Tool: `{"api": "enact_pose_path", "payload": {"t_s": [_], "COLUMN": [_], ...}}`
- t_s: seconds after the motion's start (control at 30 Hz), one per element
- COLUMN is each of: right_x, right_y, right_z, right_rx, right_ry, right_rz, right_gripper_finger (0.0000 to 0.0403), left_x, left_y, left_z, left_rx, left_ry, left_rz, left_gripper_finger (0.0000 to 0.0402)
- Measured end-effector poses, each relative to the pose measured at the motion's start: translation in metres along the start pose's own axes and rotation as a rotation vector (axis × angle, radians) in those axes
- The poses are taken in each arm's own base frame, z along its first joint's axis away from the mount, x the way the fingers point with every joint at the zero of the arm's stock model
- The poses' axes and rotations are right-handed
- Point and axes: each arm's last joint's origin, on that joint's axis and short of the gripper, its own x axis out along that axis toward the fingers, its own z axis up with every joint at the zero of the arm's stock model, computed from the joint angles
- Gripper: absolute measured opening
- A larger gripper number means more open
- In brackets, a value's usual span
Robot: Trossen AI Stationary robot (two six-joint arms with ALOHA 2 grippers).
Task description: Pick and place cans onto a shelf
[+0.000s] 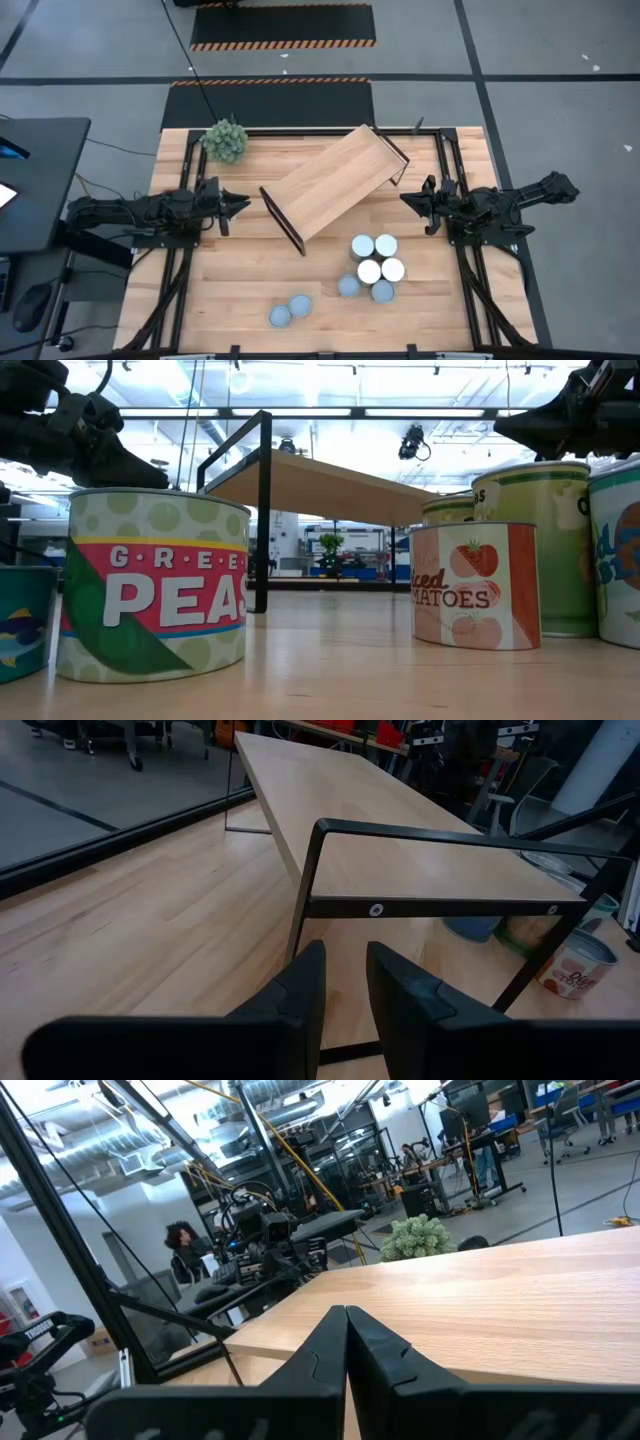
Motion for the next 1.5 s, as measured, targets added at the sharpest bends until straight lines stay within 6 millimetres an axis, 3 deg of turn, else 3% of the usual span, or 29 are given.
{"api": "enact_pose_path", "payload": {"t_s": [0.23,0.43,0.57,0.9,1.07,1.5], "right_x": [0.0,0.0,0.0,0.0,0.0,-0.005], "right_y": [0.0,0.0,0.0,0.0,0.0,0.005], "right_z": [0.0,0.0,0.0,0.0,0.0,0.033], "right_rx": [0.0,0.0,0.0,0.0,0.001,0.175], "right_ry": [0.0,0.0,0.0,0.0,-0.003,-0.321], "right_rz": [0.0,0.0,0.0,0.0,0.001,0.033], "right_gripper_finger": [0.0012,0.0012,0.0012,0.0012,0.0012,0.0012], "left_x": [0.0,-0.002,-0.004,-0.004,-0.006,-0.013], "left_y": [-0.001,-0.003,-0.001,-0.002,-0.003,-0.006], "left_z": [0.002,0.022,0.028,0.029,0.035,0.05], "left_rx": [-0.032,-0.401,-0.432,-0.439,-0.54,-0.86], "left_ry": [-0.019,-0.247,-0.326,-0.337,-0.398,-0.526], "left_rz": [-0.006,0.0,0.056,0.056,0.012,-0.166], "left_gripper_finger": [0.0082,0.0082,0.0082,0.0082,0.0082,0.0082]}}
